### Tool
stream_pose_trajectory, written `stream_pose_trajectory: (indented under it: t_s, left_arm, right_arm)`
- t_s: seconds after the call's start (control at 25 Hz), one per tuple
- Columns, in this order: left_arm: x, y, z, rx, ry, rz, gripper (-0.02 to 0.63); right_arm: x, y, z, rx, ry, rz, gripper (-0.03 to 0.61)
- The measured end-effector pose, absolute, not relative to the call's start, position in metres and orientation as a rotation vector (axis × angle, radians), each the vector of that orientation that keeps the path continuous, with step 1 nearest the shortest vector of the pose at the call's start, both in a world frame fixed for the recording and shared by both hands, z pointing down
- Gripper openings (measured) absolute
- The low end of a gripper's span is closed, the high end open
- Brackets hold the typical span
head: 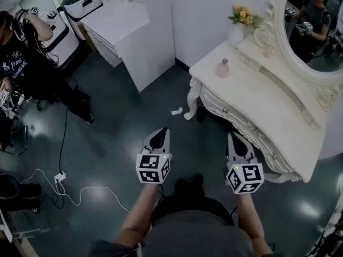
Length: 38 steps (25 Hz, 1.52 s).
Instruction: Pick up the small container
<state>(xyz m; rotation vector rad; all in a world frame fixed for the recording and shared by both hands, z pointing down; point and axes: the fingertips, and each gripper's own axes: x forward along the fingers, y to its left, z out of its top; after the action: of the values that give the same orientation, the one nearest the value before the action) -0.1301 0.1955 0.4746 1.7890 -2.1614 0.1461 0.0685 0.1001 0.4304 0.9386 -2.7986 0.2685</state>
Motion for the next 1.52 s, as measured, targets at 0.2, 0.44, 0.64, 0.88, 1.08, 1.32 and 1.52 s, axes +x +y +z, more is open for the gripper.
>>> stream_pose_trajectory:
  t_s: [0.2, 0.44, 0.64, 0.88, 1.08, 1.32, 1.52]
  left_arm:
    - [-0.127, 0.181, 0.469, 1.789, -2.179, 0.134, 0.012]
    - [-0.123, 0.161, 0.462, 1.8, -2.207, 0.135, 0.012]
    - [-0.117, 0.149, 0.456, 1.808, -2.219, 0.151, 0.014]
    - [-0.107, 0.139, 0.449, 1.844, -2.215, 0.155, 0.014]
    - [-0.104, 0.131, 0.449, 1.854, -2.204, 0.168, 0.063]
    - [-0.101, 0.119, 0.452, 1.846, -2.177, 0.143, 0.118]
    - [-0.101, 0.107, 0.453, 1.855, -2.158, 0.154, 0.155]
  right_arm:
    - [0.072, 0.087, 0.429, 0.92, -2.803, 0.272, 0.003]
    - [0.073, 0.073, 0.427, 0.884, -2.839, 0.277, 0.005]
    - [0.082, 0.062, 0.424, 0.889, -2.864, 0.291, 0.005]
    - [0.09, 0.051, 0.422, 0.892, -2.871, 0.283, 0.005]
    - [0.094, 0.049, 0.422, 0.891, -2.875, 0.292, 0.005]
    - [0.098, 0.044, 0.426, 0.886, -2.878, 0.313, 0.005]
    - [0.093, 0.038, 0.427, 0.883, -2.876, 0.336, 0.005]
